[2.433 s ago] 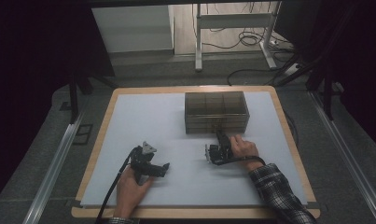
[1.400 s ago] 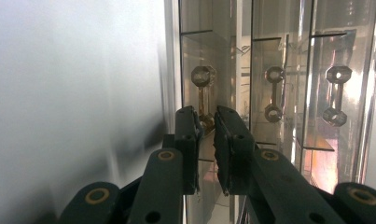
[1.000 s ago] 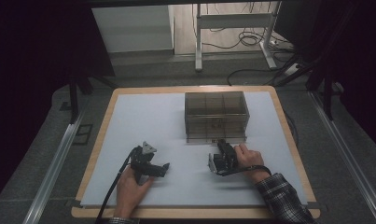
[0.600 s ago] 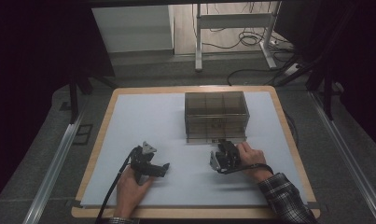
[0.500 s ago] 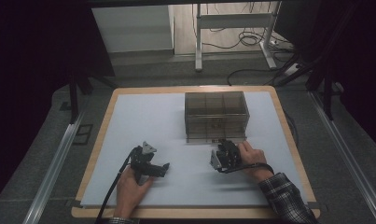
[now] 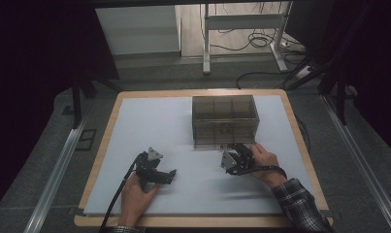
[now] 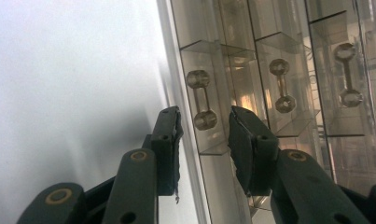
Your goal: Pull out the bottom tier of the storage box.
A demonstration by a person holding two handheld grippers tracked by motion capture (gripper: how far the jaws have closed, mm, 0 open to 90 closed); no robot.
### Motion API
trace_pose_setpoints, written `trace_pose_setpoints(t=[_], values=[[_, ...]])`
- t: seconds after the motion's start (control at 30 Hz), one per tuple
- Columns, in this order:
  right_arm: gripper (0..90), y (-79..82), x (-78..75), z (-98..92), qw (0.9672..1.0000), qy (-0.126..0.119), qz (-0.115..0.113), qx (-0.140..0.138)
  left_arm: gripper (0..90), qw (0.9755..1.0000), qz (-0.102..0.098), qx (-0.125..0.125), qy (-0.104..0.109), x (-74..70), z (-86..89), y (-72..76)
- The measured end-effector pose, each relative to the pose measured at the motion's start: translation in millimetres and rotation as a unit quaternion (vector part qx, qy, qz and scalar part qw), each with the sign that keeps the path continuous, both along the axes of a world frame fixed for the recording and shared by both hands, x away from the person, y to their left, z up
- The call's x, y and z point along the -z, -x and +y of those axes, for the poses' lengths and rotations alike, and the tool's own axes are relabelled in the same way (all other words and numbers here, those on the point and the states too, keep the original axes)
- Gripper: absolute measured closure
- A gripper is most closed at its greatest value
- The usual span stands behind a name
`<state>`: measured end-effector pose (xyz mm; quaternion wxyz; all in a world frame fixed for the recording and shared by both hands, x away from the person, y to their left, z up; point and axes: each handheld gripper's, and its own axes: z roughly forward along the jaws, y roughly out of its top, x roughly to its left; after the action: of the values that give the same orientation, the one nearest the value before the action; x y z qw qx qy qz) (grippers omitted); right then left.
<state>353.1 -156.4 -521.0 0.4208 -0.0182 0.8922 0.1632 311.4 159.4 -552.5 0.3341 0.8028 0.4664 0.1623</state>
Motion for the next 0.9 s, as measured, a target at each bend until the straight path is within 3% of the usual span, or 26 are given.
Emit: trace_pose_setpoints(t=[0.2, 0.47, 0.5, 0.77, 0.9], values=[[60.6, -5.2, -7.6, -4.2, 0.9989, -0.024, 0.039, -0.007, 0.0, 1.0, 0.0, 0.0, 0.0, 0.0, 0.0, 0.0], [59.7, -12.9, -15.7, -11.4, 0.995, -0.046, 0.088, -0.013, 0.0, 1.0, 0.0, 0.0, 0.0, 0.0, 0.0, 0.0], [59.6, -14.5, -18.1, -13.4, 0.9934, -0.053, 0.101, -0.012, 0.0, 1.0, 0.0, 0.0, 0.0, 0.0, 0.0, 0.0], [58.0, -24.6, -28.5, -21.9, 0.9869, -0.069, 0.144, -0.022, 0.0, 1.0, 0.0, -0.002, 0.003, 0.2, -0.4, 0.0], [57.9, -32.1, -33.9, -27.5, 0.981, -0.083, 0.174, -0.022, 0.0, 1.0, 0.0, -0.002, 0.002, 0.2, -0.3, 0.0]])
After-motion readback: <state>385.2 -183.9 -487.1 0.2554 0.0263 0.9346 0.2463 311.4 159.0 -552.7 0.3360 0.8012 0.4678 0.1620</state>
